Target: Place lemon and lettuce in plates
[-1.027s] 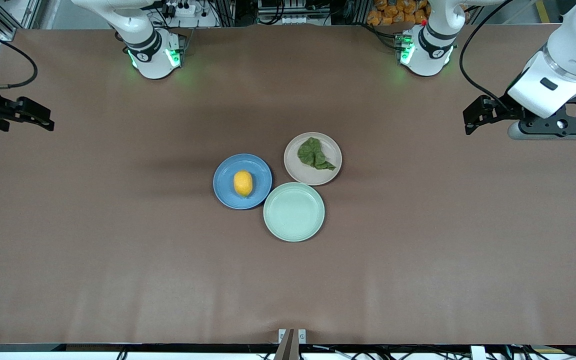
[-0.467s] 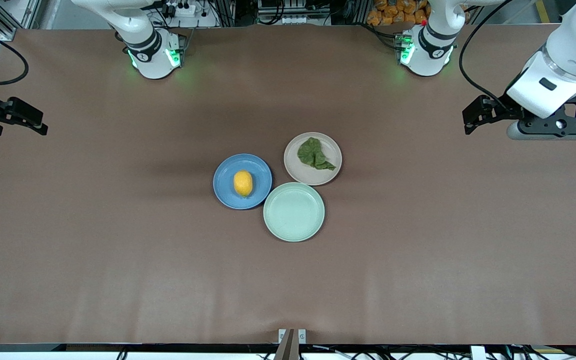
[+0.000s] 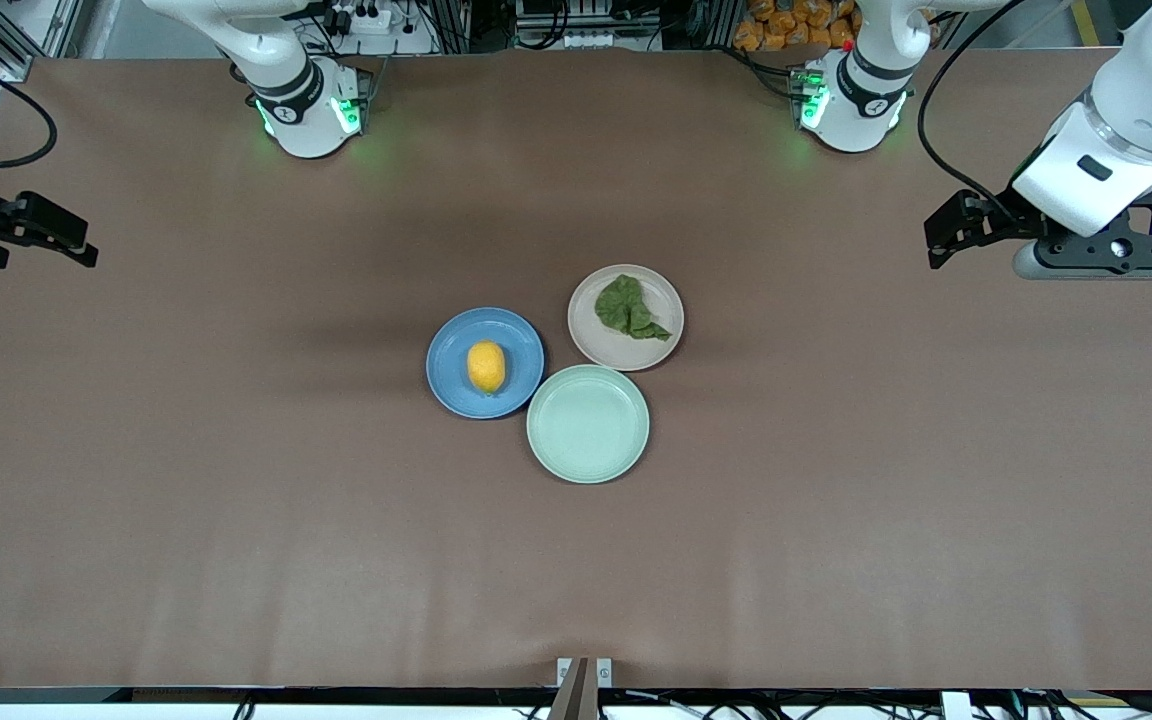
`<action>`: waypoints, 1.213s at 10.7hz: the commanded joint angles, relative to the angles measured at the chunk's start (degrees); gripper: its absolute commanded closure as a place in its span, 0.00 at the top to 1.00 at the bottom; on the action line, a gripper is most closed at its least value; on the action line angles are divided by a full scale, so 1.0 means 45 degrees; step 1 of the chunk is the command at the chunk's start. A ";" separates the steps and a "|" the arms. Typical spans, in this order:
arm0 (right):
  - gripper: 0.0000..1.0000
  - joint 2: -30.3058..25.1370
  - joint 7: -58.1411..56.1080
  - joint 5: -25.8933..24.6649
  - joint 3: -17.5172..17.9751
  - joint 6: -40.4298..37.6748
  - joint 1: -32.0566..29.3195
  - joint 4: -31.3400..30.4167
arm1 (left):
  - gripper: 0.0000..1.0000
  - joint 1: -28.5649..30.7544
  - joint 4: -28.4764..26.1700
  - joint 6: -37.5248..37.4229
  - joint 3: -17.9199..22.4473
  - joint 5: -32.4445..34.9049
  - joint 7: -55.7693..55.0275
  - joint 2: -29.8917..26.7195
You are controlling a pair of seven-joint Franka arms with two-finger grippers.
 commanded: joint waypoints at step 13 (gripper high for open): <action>1.00 0.0472 0.0026 -0.0012 -0.0080 -0.0325 -0.0145 0.0780 | 1.00 0.0059 0.0169 -0.0204 0.0013 -0.0243 0.0772 -0.0024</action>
